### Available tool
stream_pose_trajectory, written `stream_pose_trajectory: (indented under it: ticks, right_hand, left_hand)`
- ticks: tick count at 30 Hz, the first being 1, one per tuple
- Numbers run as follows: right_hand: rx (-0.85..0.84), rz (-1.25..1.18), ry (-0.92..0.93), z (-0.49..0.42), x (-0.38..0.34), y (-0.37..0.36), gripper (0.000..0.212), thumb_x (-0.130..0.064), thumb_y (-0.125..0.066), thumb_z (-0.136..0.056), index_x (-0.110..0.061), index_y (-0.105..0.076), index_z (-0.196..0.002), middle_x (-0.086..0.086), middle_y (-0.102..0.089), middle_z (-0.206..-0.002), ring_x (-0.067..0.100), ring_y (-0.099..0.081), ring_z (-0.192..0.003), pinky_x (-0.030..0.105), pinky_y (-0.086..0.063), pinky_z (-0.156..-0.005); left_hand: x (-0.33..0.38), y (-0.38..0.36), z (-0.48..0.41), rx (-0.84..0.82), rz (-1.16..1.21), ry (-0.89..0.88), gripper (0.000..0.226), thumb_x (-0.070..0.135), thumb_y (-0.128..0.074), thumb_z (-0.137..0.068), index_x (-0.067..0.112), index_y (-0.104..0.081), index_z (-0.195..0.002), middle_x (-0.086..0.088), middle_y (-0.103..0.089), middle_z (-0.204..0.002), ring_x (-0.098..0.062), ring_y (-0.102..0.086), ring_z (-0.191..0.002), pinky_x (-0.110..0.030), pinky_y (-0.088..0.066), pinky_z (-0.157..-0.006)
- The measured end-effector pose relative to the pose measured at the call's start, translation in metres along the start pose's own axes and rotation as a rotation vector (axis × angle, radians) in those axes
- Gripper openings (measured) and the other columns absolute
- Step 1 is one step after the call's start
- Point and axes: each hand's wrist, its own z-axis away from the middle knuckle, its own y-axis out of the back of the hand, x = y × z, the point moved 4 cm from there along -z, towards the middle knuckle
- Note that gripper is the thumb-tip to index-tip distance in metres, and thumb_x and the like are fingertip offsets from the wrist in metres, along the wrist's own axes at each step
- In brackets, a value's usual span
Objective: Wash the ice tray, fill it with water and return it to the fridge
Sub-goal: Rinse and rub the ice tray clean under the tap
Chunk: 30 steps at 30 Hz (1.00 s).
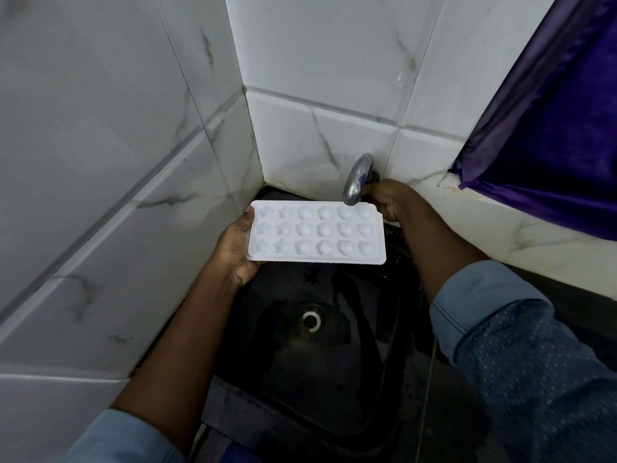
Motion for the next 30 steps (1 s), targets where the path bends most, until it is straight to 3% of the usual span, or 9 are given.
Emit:
stream_pose_trajectory:
  ticks: [8,13,15,18,20,22,27,30]
  right_hand:
    - [-0.005,-0.043,-0.004,0.004,-0.002,-0.002,0.007,0.001,-0.063,-0.099,-0.002,-0.062,-0.092,0.007,-0.073,-0.06,0.016,-0.071,-0.049,0.026,-0.054,-0.042]
    - [-0.015,-0.071,-0.016,0.009,0.002,-0.003,0.006,-0.004,-0.067,-0.098,-0.001,-0.064,-0.094,0.008,-0.075,-0.063,0.017,-0.072,-0.05,0.027,-0.054,-0.042]
    - [-0.011,-0.098,-0.015,0.011,0.005,-0.001,0.011,-0.011,-0.069,-0.099,0.0,-0.066,-0.097,0.009,-0.076,-0.065,0.019,-0.073,-0.052,0.028,-0.055,-0.042]
    - [0.059,-0.16,0.001,0.016,0.011,0.009,0.032,-0.038,-0.066,-0.102,-0.006,-0.068,-0.098,0.007,-0.071,-0.069,0.016,-0.063,-0.047,0.023,-0.046,-0.041]
    - [0.153,-0.12,0.031,0.022,0.019,0.023,0.044,-0.049,-0.06,-0.103,-0.006,-0.066,-0.092,0.007,-0.063,-0.072,0.012,-0.048,-0.045,0.023,-0.036,-0.043]
    - [0.169,-0.104,0.028,0.032,0.033,0.034,0.049,-0.049,-0.058,-0.104,-0.004,-0.066,-0.086,0.009,-0.062,-0.075,0.015,-0.045,-0.053,0.027,-0.037,-0.053]
    - [0.178,-0.147,-0.003,0.075,0.069,0.039,0.061,-0.066,-0.048,-0.101,-0.009,-0.07,-0.1,0.008,-0.077,-0.089,0.024,-0.073,-0.077,0.036,-0.058,-0.07]
    - [0.188,-0.242,-0.002,0.094,0.087,0.036,0.061,-0.065,-0.049,-0.102,-0.01,-0.074,-0.111,0.009,-0.081,-0.103,0.029,-0.078,-0.093,0.043,-0.063,-0.079]
  left_hand:
    - [0.002,0.005,0.0,-0.003,0.009,-0.002,0.055,0.043,-0.046,-0.112,0.002,-0.059,-0.146,-0.022,-0.069,-0.138,-0.041,-0.064,-0.131,-0.059,-0.044,-0.117]
    - [0.0,0.002,0.004,0.002,0.002,-0.008,0.053,0.043,-0.045,-0.112,0.004,-0.061,-0.144,-0.021,-0.07,-0.136,-0.04,-0.066,-0.128,-0.057,-0.052,-0.109]
    - [0.0,-0.001,0.005,-0.012,-0.011,0.001,0.052,0.044,-0.044,-0.112,0.005,-0.063,-0.14,-0.02,-0.073,-0.131,-0.038,-0.071,-0.121,-0.052,-0.057,-0.098]
    - [-0.004,-0.005,0.003,-0.042,-0.033,0.014,0.052,0.046,-0.041,-0.113,0.005,-0.068,-0.131,-0.018,-0.077,-0.123,-0.033,-0.077,-0.108,-0.046,-0.061,-0.086]
    - [-0.008,-0.008,0.0,-0.06,-0.045,0.013,0.051,0.046,-0.04,-0.113,0.007,-0.071,-0.122,-0.017,-0.079,-0.118,-0.032,-0.079,-0.103,-0.046,-0.061,-0.085]
    - [-0.012,-0.012,-0.003,-0.071,-0.039,0.02,0.052,0.047,-0.04,-0.112,0.008,-0.074,-0.115,-0.018,-0.079,-0.118,-0.032,-0.079,-0.101,-0.048,-0.058,-0.089]
    - [-0.027,-0.02,-0.01,-0.092,-0.061,0.048,0.054,0.05,-0.039,-0.112,0.007,-0.071,-0.121,-0.017,-0.079,-0.117,-0.031,-0.079,-0.102,-0.048,-0.057,-0.092]
    - [-0.034,-0.026,-0.008,-0.091,-0.083,0.064,0.057,0.049,-0.039,-0.112,0.004,-0.066,-0.133,-0.019,-0.076,-0.125,-0.034,-0.075,-0.112,-0.049,-0.059,-0.093]
